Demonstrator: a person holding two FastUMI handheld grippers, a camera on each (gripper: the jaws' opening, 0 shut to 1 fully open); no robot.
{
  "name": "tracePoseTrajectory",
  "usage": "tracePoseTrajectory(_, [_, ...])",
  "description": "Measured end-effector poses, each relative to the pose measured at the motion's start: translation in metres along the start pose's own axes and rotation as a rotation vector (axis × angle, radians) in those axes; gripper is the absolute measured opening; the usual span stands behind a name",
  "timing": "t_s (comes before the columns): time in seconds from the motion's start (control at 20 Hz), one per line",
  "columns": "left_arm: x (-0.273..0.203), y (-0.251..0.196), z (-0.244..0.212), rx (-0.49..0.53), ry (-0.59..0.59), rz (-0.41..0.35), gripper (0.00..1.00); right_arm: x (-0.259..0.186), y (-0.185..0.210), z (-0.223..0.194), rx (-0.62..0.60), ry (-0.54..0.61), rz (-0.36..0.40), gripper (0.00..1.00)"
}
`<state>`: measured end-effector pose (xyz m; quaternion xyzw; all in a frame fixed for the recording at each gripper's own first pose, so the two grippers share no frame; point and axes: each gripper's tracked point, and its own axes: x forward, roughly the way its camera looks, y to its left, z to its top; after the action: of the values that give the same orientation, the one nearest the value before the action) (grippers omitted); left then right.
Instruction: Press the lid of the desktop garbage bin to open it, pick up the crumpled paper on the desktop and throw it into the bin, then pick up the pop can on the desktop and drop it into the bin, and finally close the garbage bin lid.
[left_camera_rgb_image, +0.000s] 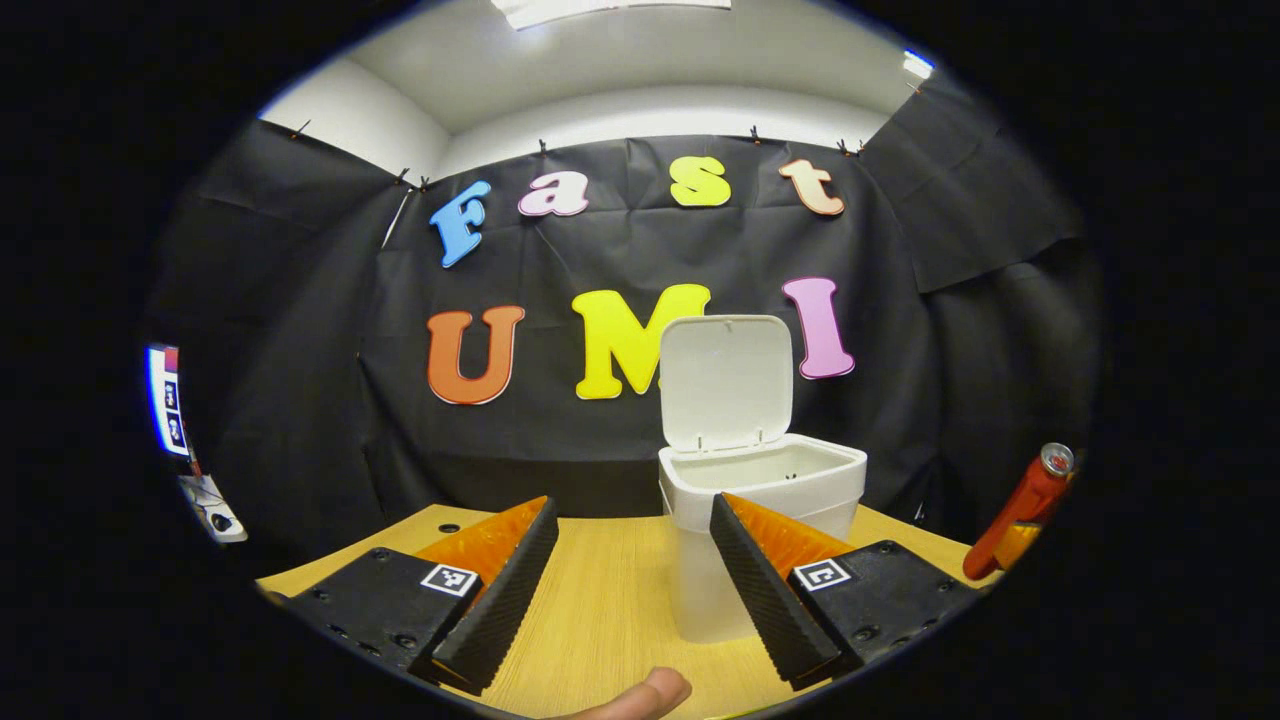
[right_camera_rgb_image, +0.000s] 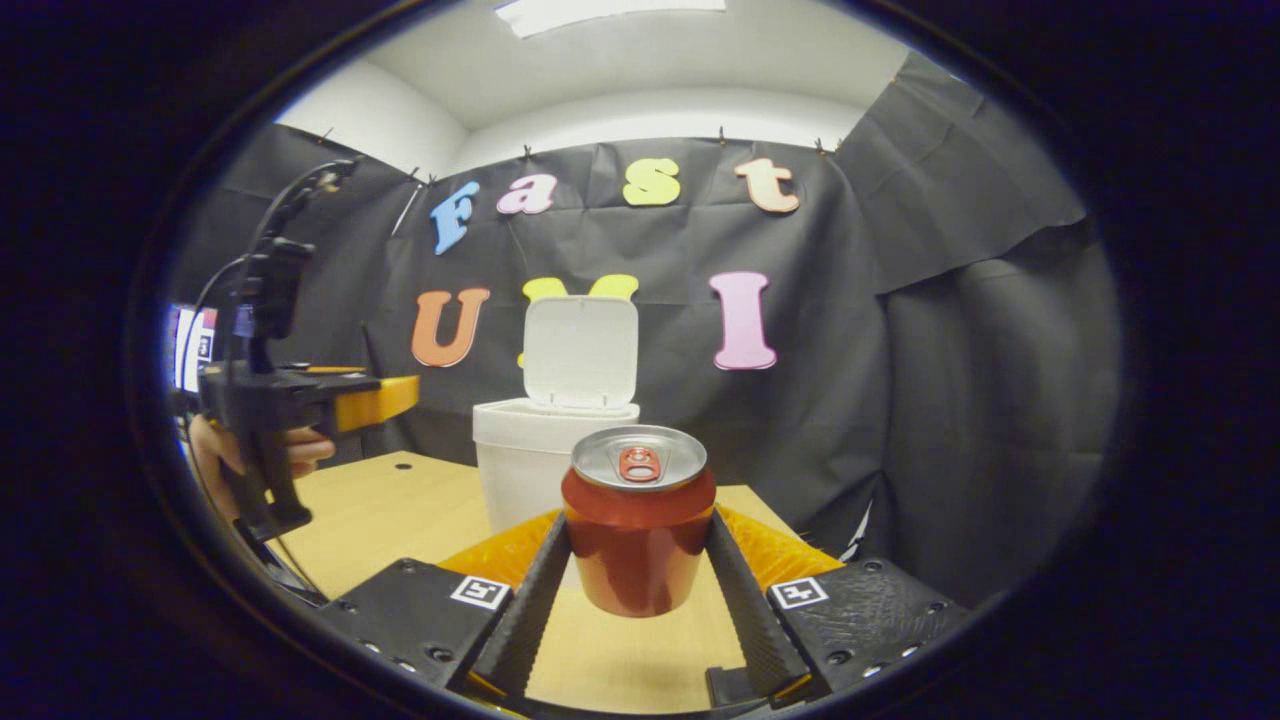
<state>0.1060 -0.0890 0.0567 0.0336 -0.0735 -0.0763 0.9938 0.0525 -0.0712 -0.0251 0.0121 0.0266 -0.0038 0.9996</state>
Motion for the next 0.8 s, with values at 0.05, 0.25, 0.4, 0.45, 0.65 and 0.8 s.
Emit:
tracePoseTrajectory(0.05, [-0.015, 0.008, -0.005, -0.002, 0.004, 0.01, 0.98, -0.003, 0.002, -0.001, 0.0, 0.004, -0.006, 0.79])
tracePoseTrajectory(0.25, [-0.05, 0.028, -0.02, -0.006, 0.033, 0.034, 0.98, -0.009, 0.013, -0.007, -0.043, 0.016, -0.02, 0.8])
tracePoseTrajectory(0.4, [-0.06, 0.032, -0.024, -0.006, 0.038, 0.031, 0.99, -0.012, 0.025, -0.008, -0.086, 0.017, -0.022, 0.79])
tracePoseTrajectory(0.45, [-0.062, 0.031, -0.026, -0.009, 0.042, 0.022, 0.99, -0.014, 0.029, -0.007, -0.092, 0.016, -0.018, 0.8])
tracePoseTrajectory(0.65, [-0.068, 0.029, -0.034, -0.03, 0.069, 0.001, 0.99, -0.017, 0.042, -0.001, -0.067, 0.017, -0.02, 0.79])
tracePoseTrajectory(0.8, [-0.07, 0.039, -0.03, -0.028, 0.064, 0.01, 0.99, -0.012, 0.046, 0.01, -0.066, 0.015, -0.039, 0.8])
